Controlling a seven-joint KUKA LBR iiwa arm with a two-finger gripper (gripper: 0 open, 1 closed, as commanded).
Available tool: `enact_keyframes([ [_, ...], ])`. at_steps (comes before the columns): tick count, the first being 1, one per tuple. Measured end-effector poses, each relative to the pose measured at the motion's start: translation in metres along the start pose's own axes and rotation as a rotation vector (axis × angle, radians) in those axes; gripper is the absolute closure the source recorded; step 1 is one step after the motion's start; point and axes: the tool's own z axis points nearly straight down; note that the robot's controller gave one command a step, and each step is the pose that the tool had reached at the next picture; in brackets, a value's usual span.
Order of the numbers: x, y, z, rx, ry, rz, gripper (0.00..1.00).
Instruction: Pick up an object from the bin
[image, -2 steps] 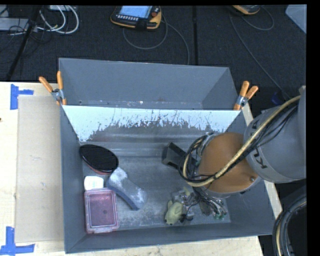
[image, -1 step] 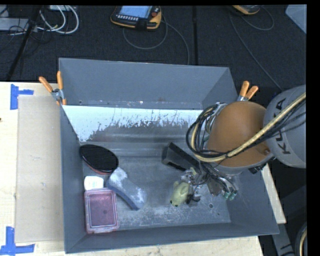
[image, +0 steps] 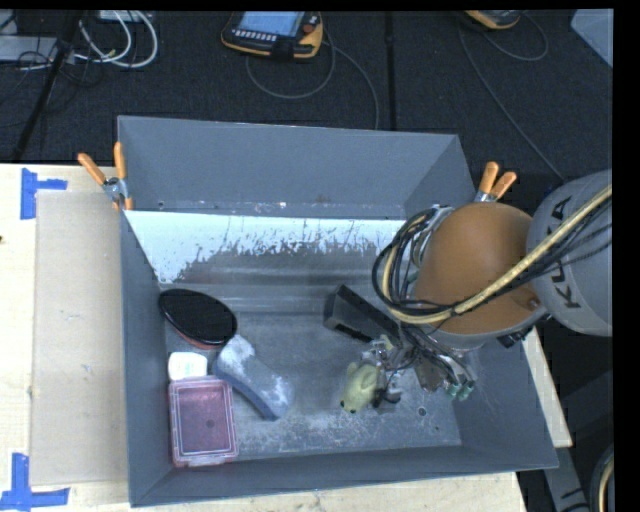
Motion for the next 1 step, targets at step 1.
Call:
enact_keyframes([
  [1,-0.0301,0.0055,-0.1642,0.0,-0.008,0.074,1.0],
])
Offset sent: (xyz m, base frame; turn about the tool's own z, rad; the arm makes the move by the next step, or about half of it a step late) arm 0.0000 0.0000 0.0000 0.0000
